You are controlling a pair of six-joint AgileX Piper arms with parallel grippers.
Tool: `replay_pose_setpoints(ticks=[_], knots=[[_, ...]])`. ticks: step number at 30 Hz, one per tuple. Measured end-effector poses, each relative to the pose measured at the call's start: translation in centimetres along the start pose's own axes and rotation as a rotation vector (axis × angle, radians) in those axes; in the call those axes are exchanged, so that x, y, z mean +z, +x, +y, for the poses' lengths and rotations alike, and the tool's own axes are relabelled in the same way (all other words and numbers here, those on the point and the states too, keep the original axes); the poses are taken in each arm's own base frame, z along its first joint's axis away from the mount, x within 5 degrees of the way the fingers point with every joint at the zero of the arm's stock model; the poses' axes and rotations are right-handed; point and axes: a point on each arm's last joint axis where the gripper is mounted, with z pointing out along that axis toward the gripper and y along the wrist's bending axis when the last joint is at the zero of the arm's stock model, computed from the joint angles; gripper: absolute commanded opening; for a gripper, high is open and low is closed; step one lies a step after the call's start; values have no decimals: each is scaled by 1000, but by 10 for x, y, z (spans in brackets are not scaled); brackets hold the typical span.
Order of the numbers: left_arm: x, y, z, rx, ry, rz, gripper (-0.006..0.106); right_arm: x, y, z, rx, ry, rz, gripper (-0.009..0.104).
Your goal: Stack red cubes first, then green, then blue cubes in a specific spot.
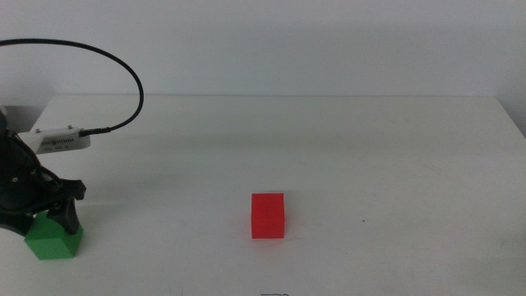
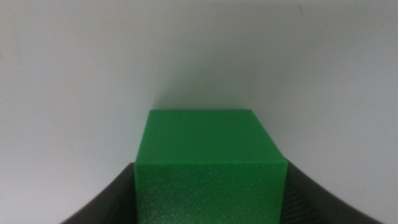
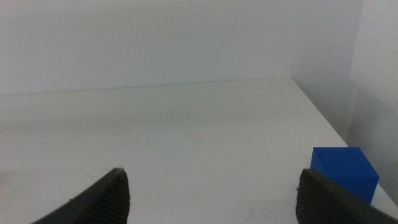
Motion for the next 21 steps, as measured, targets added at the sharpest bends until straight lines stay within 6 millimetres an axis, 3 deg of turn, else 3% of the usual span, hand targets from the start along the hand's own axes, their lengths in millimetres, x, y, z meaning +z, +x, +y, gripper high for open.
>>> replay_pose_setpoints(ticks=[3,6,13,17,21], knots=[[-15,5,-12,-15,2,-14,11,0,0,0,0,0,0,94],[-43,8,-38,-46,4,-81,11,0,0,0,0,0,0,94],[-95,12,-139,-19,18,-136,11,0,0,0,0,0,0,94],[-113,18,-199,-23,33,-190,11,0,0,0,0,0,0,94],[-116,34,-256,-42,45,-229,11,0,0,0,0,0,0,94]])
